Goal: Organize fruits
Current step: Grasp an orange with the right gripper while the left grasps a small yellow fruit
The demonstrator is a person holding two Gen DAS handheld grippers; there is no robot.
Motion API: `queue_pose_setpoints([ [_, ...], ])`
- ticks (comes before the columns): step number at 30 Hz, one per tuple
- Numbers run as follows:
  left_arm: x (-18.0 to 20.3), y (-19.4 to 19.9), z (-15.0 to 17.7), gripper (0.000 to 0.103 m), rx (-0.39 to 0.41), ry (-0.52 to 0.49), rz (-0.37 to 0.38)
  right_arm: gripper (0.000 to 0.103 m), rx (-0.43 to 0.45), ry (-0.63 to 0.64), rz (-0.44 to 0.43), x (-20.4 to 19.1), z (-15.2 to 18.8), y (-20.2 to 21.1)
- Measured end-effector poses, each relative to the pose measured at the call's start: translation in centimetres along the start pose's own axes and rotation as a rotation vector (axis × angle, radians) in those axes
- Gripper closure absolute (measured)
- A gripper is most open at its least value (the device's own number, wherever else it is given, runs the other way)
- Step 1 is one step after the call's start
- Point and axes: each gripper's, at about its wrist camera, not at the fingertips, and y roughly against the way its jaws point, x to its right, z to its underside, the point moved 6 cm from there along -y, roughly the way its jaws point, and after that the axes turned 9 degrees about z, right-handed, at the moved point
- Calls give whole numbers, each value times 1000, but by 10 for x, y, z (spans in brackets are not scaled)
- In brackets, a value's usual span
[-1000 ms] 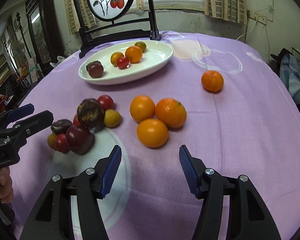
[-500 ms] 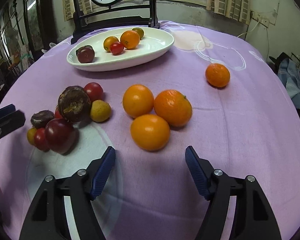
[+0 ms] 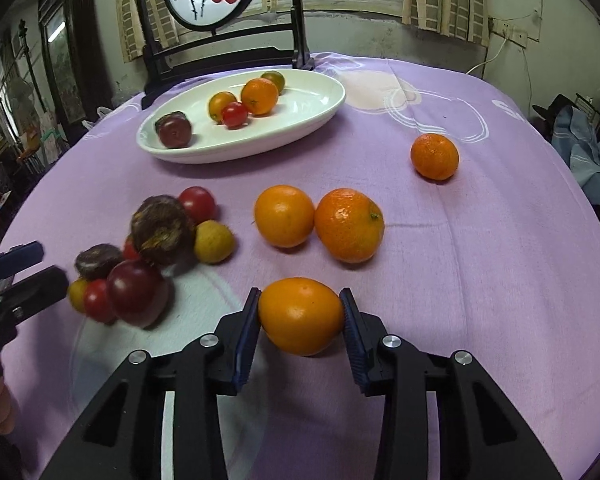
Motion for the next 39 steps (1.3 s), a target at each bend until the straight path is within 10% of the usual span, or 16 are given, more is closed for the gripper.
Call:
queue_pose_setpoints([
  [9,17,-11,27,9,-47,-107,-1,63,16,29,-36,-8,16,17],
  [17,8,-25,30,46,-93,-90,6,63,33,54,-59,-14,16,23],
  [39,-4,-28,21,72,-96,-182,-38,63,43,74,-82,-17,16,28],
])
